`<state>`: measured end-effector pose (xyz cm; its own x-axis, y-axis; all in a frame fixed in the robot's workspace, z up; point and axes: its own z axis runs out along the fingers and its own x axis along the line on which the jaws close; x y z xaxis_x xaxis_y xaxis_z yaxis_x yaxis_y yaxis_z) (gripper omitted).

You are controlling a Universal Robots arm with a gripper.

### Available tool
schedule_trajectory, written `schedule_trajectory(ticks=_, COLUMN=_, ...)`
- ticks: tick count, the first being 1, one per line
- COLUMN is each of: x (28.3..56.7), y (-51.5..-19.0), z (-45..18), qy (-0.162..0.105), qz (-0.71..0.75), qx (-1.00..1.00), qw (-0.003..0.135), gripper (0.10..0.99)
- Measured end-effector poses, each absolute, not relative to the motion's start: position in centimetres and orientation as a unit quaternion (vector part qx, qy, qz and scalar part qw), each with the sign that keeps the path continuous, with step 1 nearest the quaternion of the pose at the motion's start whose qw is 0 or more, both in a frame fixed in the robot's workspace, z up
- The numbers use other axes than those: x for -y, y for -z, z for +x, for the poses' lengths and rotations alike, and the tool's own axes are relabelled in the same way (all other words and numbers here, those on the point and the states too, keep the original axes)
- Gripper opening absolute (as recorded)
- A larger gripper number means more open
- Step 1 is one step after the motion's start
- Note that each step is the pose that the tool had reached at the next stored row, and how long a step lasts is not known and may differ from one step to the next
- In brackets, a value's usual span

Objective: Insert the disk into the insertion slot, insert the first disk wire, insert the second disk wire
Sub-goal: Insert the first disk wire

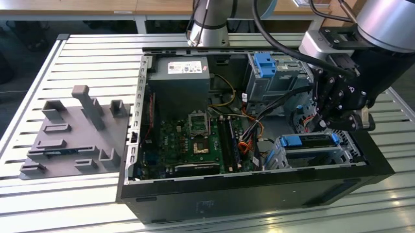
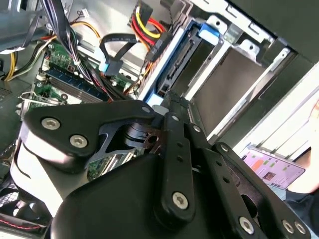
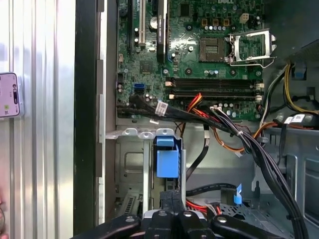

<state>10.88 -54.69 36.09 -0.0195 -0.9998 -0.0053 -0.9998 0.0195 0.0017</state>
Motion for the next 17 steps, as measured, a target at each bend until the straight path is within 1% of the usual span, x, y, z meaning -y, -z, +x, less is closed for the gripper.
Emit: schedule_trajectory(ticks=17, x=54.02, y=-36.04, z=11.24, qy=-0.003, qz=-0.676, qx=-0.737, qw=0.003, gripper=0.106)
